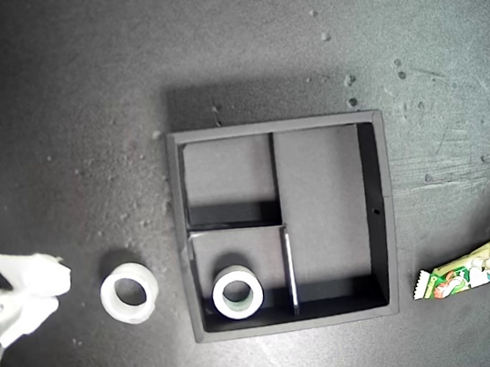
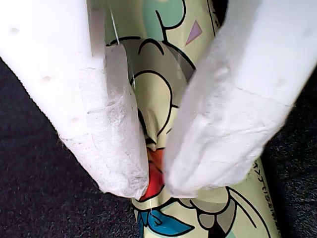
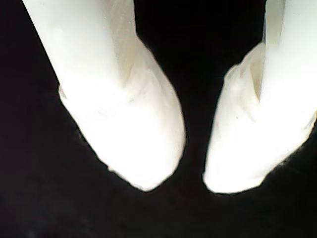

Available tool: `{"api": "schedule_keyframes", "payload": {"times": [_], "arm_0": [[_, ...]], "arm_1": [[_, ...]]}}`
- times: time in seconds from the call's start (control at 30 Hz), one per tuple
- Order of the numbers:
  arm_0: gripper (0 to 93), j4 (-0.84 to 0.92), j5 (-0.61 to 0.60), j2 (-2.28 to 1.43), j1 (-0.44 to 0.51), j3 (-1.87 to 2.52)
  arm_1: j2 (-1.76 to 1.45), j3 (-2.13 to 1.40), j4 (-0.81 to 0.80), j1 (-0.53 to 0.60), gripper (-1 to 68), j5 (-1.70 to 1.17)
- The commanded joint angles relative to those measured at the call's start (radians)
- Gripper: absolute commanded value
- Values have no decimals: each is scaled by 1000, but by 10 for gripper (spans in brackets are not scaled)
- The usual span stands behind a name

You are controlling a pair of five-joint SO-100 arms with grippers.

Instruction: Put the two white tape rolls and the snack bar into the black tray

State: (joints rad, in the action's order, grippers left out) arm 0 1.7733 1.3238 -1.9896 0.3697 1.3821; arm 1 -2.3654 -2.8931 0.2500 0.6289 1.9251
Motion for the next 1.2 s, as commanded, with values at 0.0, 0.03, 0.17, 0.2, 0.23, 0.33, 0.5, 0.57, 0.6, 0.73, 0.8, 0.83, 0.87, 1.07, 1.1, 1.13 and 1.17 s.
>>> {"api": "schedule_keyframes", "payload": {"times": [0.0,0.03,0.17,0.2,0.23,0.33,0.5,0.57,0.6,0.73,0.8,0.83,0.87,1.07,1.1,1.13,1.17], "arm_0": [[37,-32,20,29,37,-3],[38,-38,15,48,40,-6],[41,-67,0,75,37,0],[42,-74,-2,75,34,5],[42,-80,-5,74,32,9],[42,-97,-8,67,32,21],[42,-140,-8,61,46,49],[42,-150,-6,64,57,51],[42,-153,-6,66,61,49],[40,-155,-2,66,80,55],[40,-155,0,66,87,61],[40,-156,0,69,91,63],[40,-156,3,74,95,63],[40,-169,34,141,156,37],[41,-173,43,158,172,34],[42,-186,49,175,187,35],[45,-207,54,195,202,43]], "arm_1": [[2,20,5,11,259,-61],[2,23,5,20,282,-57],[2,31,-2,48,320,-51],[2,29,-5,51,308,-44],[2,21,-11,52,285,-41],[3,-11,-37,54,229,-29],[3,-71,-66,28,100,-20],[3,-87,-66,12,0,-14],[3,-91,-57,3,-2,-6],[-8,-40,29,-51,-4,-34],[-11,17,94,-94,-4,-71],[-12,57,129,-117,-4,-94],[-14,106,178,-143,-4,-118],[-15,460,495,-360,-5,-235],[-17,491,511,-405,-5,-216],[-18,511,508,-445,-5,-192],[-18,523,499,-479,-5,-160]]}}
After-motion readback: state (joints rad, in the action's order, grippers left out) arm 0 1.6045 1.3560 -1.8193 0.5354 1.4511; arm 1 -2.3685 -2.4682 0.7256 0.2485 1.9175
